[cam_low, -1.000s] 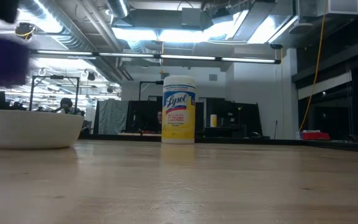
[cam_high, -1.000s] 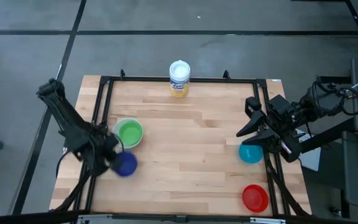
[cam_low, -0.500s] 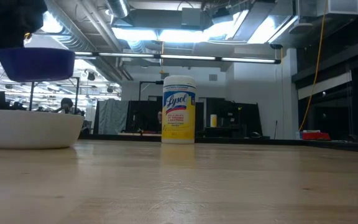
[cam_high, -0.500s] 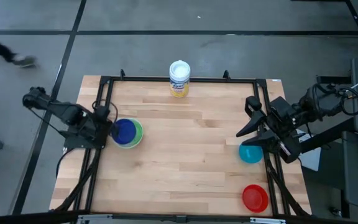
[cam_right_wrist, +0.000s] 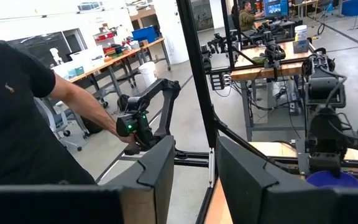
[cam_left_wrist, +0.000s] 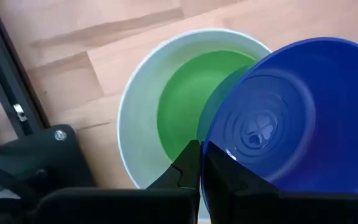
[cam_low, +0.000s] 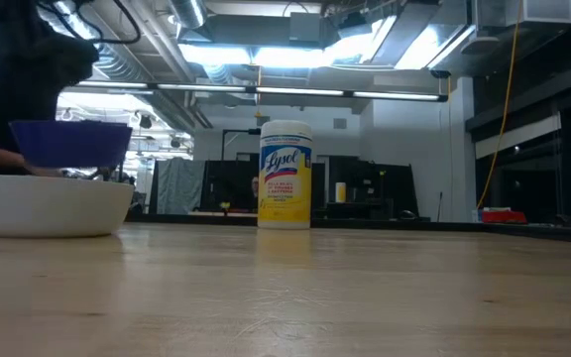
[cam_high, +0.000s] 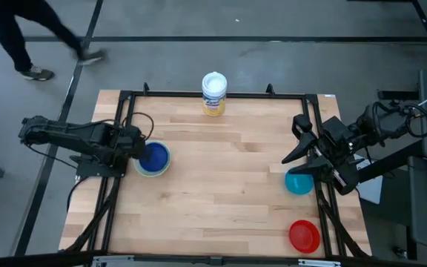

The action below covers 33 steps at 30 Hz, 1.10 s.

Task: Nest bowls inside each other
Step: Stack the blue bowl on top of the blue bowl

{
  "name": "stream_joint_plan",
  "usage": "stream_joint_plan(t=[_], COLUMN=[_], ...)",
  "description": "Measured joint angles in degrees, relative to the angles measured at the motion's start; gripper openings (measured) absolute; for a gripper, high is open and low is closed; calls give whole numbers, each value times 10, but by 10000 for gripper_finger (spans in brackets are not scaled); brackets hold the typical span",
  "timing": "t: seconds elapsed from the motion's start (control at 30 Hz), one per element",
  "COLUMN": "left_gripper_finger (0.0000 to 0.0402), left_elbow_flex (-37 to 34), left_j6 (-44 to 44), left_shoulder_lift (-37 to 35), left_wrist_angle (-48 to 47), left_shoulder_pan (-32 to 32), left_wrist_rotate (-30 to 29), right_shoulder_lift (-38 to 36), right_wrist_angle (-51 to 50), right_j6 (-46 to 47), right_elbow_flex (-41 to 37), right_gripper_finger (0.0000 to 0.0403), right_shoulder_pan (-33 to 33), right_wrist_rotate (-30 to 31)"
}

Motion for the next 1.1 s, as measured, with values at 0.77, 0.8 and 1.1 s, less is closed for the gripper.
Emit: stream_joint_plan(t=[0.77, 0.8, 1.1], left_gripper_finger=[9, 14, 96], left_elbow_flex=[-45, -50, -4], left_j6=[171, 172, 207], left_shoulder_lift=[76, 78, 61], left_wrist_angle=[67, 70, 76], left_shoulder_pan=[164, 166, 170], left_wrist_rotate=[107, 107, 37], right_shoulder_lift=[0, 0, 0], right_wrist_angle=[1, 1, 3], right_j6=[-13, -13, 1], right_elbow_flex=[0, 0, 0], right_gripper_finger=[123, 123, 123], right_shoulder_pan=[0, 0, 0], right_wrist_rotate=[-13, -13, -13])
